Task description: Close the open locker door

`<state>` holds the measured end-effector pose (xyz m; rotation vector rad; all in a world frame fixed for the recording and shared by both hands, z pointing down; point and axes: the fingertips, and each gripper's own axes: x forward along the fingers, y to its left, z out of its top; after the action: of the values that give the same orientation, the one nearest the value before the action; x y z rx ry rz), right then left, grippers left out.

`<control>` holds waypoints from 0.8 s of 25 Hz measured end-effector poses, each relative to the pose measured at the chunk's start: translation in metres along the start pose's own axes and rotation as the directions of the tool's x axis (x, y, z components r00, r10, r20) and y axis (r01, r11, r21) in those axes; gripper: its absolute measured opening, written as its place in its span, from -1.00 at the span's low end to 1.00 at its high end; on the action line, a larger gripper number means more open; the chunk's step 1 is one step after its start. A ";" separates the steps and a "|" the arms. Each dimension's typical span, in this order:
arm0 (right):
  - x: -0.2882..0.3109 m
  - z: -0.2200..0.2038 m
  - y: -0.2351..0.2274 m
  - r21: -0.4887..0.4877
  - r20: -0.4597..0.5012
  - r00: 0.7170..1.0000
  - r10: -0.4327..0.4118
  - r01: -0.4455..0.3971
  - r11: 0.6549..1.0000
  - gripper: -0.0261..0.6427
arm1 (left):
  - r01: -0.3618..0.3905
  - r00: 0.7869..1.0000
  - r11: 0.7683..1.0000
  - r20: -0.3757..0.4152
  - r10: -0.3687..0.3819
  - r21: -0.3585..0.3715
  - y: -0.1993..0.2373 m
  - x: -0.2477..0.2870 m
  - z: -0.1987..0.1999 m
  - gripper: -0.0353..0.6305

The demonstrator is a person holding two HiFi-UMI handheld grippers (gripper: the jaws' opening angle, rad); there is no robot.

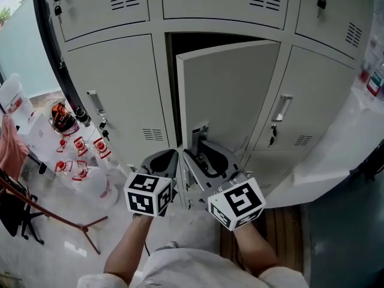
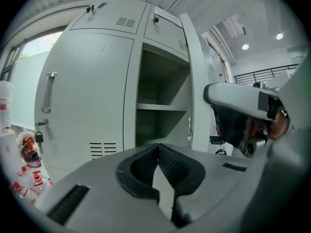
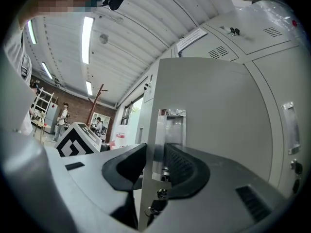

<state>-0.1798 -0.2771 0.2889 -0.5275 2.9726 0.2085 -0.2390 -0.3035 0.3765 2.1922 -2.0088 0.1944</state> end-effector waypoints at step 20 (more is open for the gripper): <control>0.055 -0.010 -0.019 -0.055 -0.045 0.992 -0.122 0.119 0.991 -0.55 | 0.060 0.997 0.997 0.056 -0.057 -0.045 0.049 0.027 0.012 -0.87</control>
<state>-0.2253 -0.3145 0.2889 -0.7258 2.9755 0.2666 -0.2853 -0.3360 0.3717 2.2476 -1.9532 0.0802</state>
